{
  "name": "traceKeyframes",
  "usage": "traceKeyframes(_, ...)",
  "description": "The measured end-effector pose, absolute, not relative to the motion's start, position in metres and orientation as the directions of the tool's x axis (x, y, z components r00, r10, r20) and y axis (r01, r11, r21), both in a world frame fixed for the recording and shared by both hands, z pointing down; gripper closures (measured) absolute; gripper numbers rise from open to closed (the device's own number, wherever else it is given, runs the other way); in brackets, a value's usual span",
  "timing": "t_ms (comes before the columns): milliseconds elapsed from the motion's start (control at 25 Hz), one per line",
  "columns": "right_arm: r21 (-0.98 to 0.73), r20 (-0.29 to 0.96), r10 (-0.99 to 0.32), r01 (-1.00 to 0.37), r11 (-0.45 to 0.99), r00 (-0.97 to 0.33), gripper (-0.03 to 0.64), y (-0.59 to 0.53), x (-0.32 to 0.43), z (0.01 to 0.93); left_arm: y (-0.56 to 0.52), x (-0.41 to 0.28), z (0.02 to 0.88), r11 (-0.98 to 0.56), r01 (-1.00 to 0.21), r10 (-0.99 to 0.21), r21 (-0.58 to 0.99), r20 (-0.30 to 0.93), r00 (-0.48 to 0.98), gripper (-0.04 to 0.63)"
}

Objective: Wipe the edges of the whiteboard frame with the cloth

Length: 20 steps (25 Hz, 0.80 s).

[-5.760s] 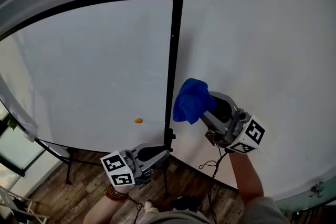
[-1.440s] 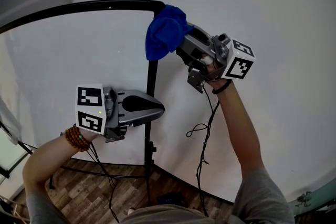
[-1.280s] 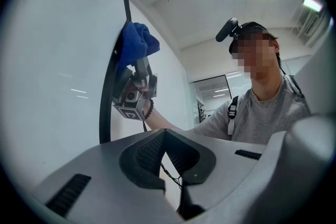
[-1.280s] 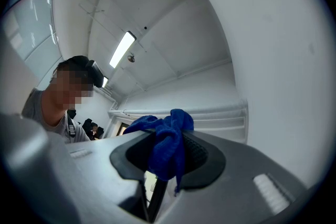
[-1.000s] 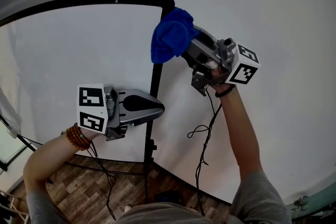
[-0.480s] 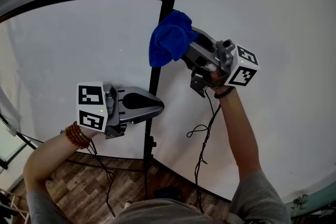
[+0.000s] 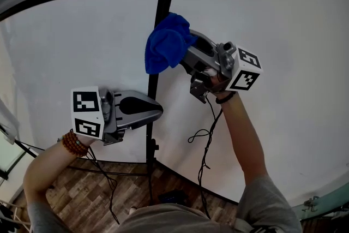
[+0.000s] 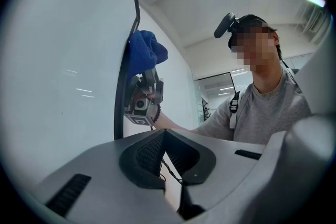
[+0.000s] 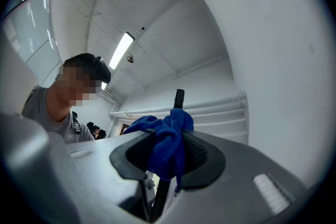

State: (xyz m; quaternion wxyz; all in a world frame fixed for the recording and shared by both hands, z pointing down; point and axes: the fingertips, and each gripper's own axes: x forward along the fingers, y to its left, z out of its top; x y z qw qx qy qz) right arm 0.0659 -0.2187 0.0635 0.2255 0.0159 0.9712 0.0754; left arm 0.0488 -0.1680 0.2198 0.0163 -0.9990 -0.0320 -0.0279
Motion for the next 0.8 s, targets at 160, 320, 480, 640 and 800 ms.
traceKeyframes(160,0.147,-0.432,0.058,-0.007,0.989,-0.900,0.488,-0.219,0.066,0.063,-0.170,0.048,0.215,-0.998,0.056,0.055,-0.024,0.050,0.997,0.588)
traceKeyframes(320,0.142,-0.433,0.054,-0.009,0.990,-0.900,0.488,-0.221,0.067,0.064,-0.168,0.048,0.214,-0.998,0.056,0.054,-0.027,0.056,0.997,0.588)
traceKeyframes(480,0.132,-0.426,0.050,-0.007,0.991,-0.903,0.488,-0.222,0.066,0.065,-0.167,0.049,0.211,-0.998,0.054,0.052,-0.025,0.050,0.997,0.588)
traceKeyframes(640,0.128,-0.421,0.042,-0.014,0.992,-0.906,0.489,-0.223,0.067,0.067,-0.168,0.051,0.210,-0.998,0.052,0.051,-0.017,0.051,0.997,0.588)
traceKeyframes(800,0.119,-0.419,0.041,-0.010,0.993,-0.907,0.489,-0.224,0.067,0.067,-0.166,0.052,0.208,-0.998,0.053,0.052,-0.014,0.051,0.997,0.588)
